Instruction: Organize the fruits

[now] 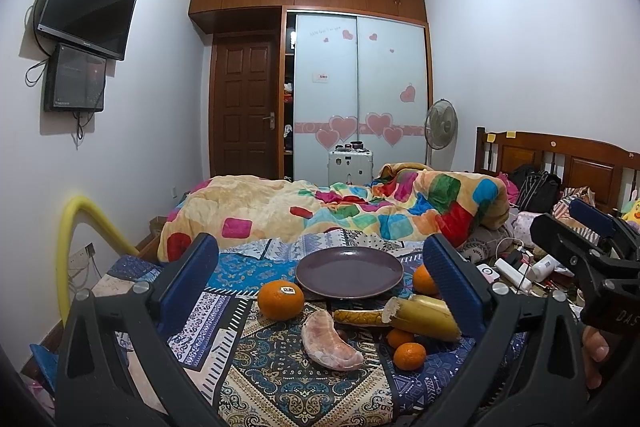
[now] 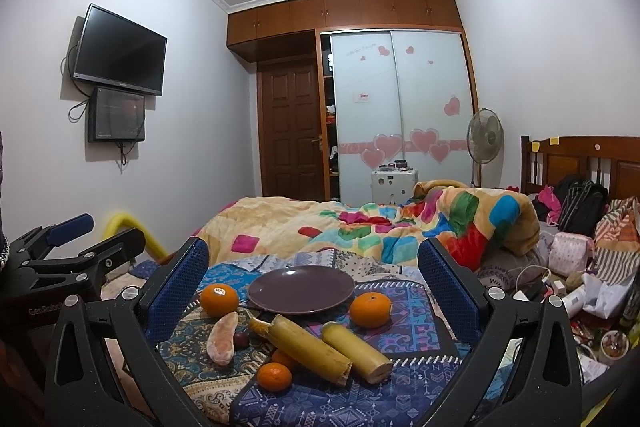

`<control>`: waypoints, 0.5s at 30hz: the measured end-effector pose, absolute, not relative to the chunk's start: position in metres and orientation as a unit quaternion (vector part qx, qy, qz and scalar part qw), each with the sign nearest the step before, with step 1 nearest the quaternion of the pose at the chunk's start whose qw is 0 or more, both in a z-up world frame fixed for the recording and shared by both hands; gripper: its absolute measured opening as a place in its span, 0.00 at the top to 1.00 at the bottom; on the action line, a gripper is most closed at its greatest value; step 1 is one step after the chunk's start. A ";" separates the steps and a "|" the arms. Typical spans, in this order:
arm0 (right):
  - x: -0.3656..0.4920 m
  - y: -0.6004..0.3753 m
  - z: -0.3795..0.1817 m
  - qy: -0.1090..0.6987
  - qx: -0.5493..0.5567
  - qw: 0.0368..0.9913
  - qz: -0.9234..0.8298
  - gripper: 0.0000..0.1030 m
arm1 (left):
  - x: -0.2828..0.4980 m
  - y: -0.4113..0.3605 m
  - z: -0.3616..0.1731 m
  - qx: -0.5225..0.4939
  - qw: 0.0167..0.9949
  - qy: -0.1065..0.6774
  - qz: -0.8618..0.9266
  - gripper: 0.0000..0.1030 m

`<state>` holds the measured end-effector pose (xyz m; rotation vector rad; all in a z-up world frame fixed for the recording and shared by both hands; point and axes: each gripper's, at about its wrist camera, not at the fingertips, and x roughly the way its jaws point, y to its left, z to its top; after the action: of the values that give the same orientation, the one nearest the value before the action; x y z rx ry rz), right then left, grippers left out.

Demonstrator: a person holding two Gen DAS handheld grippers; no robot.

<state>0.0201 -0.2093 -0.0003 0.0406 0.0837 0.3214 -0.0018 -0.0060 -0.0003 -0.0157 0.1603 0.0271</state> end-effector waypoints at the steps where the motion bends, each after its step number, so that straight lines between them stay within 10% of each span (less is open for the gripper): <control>1: 0.020 -0.209 -0.001 0.041 0.021 0.986 0.160 0.00 | -0.001 -0.005 0.000 -0.007 0.997 0.080 0.014 0.00; 15: 0.020 -0.209 -0.001 0.042 0.024 0.986 0.162 0.00 | -0.001 -0.005 -0.001 -0.007 0.997 0.080 0.014 0.00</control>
<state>0.0205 -0.2095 -0.0009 0.0487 0.0835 0.3258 -0.0011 -0.0055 -0.0012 -0.0146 0.1606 0.0286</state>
